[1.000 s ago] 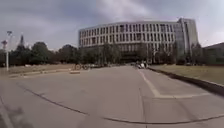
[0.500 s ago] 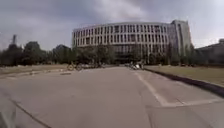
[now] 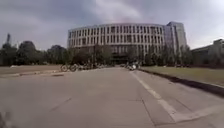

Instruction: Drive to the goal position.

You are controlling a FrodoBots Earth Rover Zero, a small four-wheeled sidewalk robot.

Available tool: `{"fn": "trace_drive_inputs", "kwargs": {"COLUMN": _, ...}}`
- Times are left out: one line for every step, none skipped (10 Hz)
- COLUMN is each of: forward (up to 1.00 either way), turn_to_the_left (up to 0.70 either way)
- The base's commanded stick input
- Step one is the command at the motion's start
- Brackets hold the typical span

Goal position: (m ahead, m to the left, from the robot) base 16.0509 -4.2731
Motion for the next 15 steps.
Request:
{"fn": "trace_drive_inputs", "kwargs": {"forward": 1.00, "turn_to_the_left": 0.00}}
{"fn": "trace_drive_inputs", "kwargs": {"forward": 1.00, "turn_to_the_left": 0.00}}
{"fn": "trace_drive_inputs", "kwargs": {"forward": 1.00, "turn_to_the_left": 0.00}}
{"fn": "trace_drive_inputs", "kwargs": {"forward": 1.00, "turn_to_the_left": 0.00}}
{"fn": "trace_drive_inputs", "kwargs": {"forward": 1.00, "turn_to_the_left": 0.00}}
{"fn": "trace_drive_inputs", "kwargs": {"forward": 1.00, "turn_to_the_left": 0.00}}
{"fn": "trace_drive_inputs", "kwargs": {"forward": 1.00, "turn_to_the_left": 0.00}}
{"fn": "trace_drive_inputs", "kwargs": {"forward": 1.00, "turn_to_the_left": 0.00}}
{"fn": "trace_drive_inputs", "kwargs": {"forward": 1.00, "turn_to_the_left": 0.00}}
{"fn": "trace_drive_inputs", "kwargs": {"forward": 1.00, "turn_to_the_left": 0.00}}
{"fn": "trace_drive_inputs", "kwargs": {"forward": 1.00, "turn_to_the_left": 0.00}}
{"fn": "trace_drive_inputs", "kwargs": {"forward": 1.00, "turn_to_the_left": 0.00}}
{"fn": "trace_drive_inputs", "kwargs": {"forward": 1.00, "turn_to_the_left": -0.10}}
{"fn": "trace_drive_inputs", "kwargs": {"forward": 1.00, "turn_to_the_left": -0.32}}
{"fn": "trace_drive_inputs", "kwargs": {"forward": 1.00, "turn_to_the_left": -0.19}}
